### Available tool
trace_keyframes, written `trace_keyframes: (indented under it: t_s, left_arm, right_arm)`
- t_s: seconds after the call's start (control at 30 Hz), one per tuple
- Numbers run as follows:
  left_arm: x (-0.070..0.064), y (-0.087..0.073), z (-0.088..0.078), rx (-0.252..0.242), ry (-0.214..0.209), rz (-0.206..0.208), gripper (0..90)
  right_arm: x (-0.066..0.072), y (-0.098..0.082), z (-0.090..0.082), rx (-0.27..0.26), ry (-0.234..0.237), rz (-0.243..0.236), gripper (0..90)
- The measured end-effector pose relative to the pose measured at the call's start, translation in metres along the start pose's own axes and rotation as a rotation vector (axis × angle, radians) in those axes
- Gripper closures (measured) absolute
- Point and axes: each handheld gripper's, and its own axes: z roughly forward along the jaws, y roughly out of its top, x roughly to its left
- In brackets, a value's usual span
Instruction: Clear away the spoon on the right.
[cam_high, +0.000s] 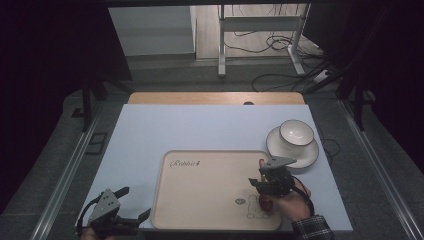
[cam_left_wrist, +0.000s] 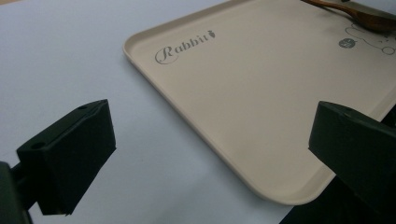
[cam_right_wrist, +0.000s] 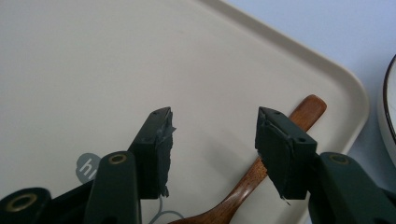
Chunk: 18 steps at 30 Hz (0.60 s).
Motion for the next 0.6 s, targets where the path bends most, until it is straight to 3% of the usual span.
trace_keyframes:
  t_s: [0.6]
  left_arm:
    - [0.000,0.000,0.000,-0.002,0.003,-0.005,0.2]
  right_arm:
    - [0.000,-0.004,-0.015,-0.040,-0.011,-0.022,33.3]
